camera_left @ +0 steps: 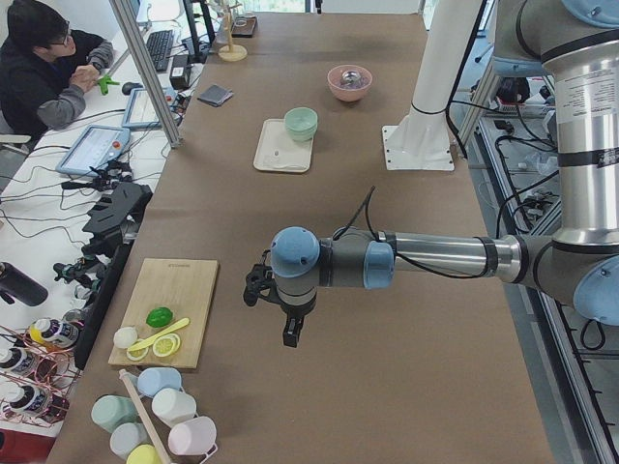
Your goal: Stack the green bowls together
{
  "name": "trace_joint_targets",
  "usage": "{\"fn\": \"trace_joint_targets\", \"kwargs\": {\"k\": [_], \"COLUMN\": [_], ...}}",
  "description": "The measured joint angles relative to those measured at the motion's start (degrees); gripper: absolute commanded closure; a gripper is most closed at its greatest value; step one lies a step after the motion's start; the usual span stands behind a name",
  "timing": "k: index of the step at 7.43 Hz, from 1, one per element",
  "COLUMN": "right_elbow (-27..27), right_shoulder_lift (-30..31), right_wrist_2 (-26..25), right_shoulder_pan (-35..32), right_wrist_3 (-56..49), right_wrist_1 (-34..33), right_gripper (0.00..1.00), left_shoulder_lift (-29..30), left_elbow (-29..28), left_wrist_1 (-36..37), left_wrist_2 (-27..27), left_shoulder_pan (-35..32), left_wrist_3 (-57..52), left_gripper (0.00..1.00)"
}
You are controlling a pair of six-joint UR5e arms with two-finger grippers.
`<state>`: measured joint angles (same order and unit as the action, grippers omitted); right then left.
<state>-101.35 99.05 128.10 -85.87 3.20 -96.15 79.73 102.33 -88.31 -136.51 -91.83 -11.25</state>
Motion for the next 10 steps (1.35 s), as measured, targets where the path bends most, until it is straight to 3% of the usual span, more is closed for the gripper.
{"fn": "trace_joint_targets", "kwargs": {"k": [3,10], "right_elbow": [-0.43,-0.69], "right_shoulder_lift": [-0.02,-0.03], "right_wrist_2": [2.63,3.11], "right_shoulder_pan": [0.00,0.00], "right_wrist_3": [-0.09,-0.12], "right_wrist_1": [0.05,0.09], "right_gripper": [0.00,0.00], "left_shoulder_lift": [-0.07,-0.10], "left_elbow": [-0.09,0.04], "left_wrist_1": [-0.02,-0.19], "left_wrist_2": [0.01,1.77], "left_shoulder_pan": [-0.01,-0.03], "left_wrist_3": [0.00,0.00], "left_gripper": [0.01,0.01]}}
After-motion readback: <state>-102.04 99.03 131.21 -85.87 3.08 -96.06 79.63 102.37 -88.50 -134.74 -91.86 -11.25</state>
